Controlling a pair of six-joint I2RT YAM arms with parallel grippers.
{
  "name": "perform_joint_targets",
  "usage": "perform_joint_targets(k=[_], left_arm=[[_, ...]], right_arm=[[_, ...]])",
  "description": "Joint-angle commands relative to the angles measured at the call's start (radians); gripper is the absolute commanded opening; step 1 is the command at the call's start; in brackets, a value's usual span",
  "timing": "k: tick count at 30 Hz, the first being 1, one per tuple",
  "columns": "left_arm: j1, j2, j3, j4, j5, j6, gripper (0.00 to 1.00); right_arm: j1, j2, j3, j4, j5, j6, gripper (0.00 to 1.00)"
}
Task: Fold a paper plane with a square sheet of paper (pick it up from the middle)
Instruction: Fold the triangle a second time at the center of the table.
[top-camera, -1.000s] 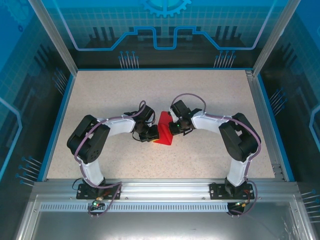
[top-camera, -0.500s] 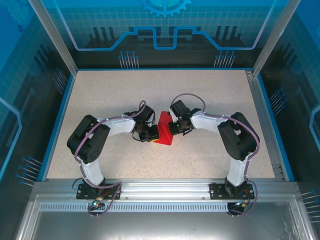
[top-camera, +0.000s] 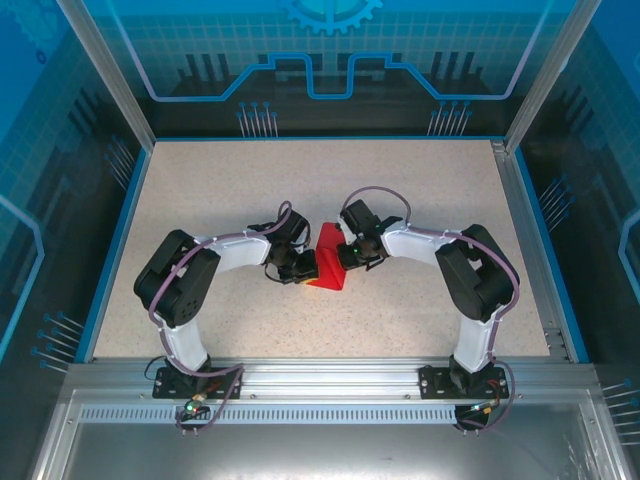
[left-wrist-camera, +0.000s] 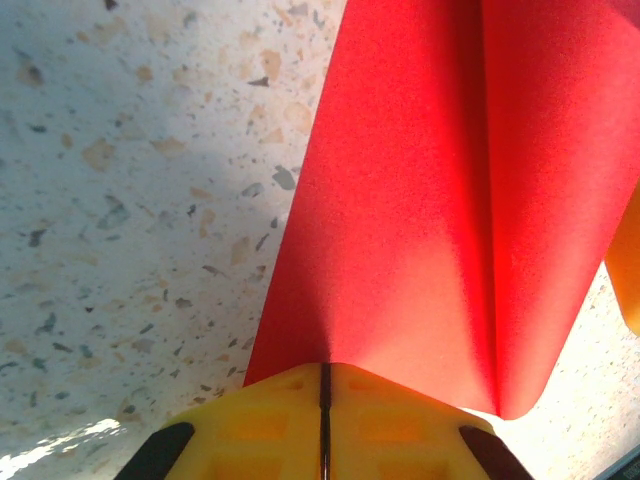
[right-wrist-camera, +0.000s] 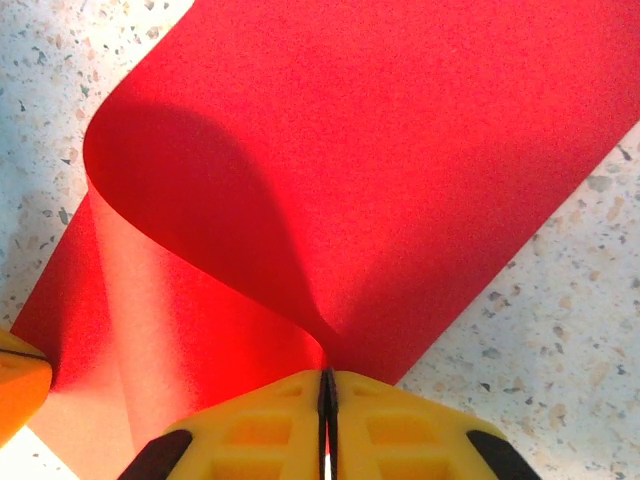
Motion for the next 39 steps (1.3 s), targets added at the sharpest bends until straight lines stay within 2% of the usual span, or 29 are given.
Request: perform_joint_targets(k=[1,39], left_arm=[[0.001,0.001,-0.012,-0.058,-0.062,0.023,0.1],[0.001,0.006,-0.009,-0.054,-0.052,0.023,0.1]], right_arm=[[-0.011,-0.002,0.023,-0.026,0.013,-0.009,0.11],[0.005,0.03,0.031,-0.04,0.034,0.014,0.11]])
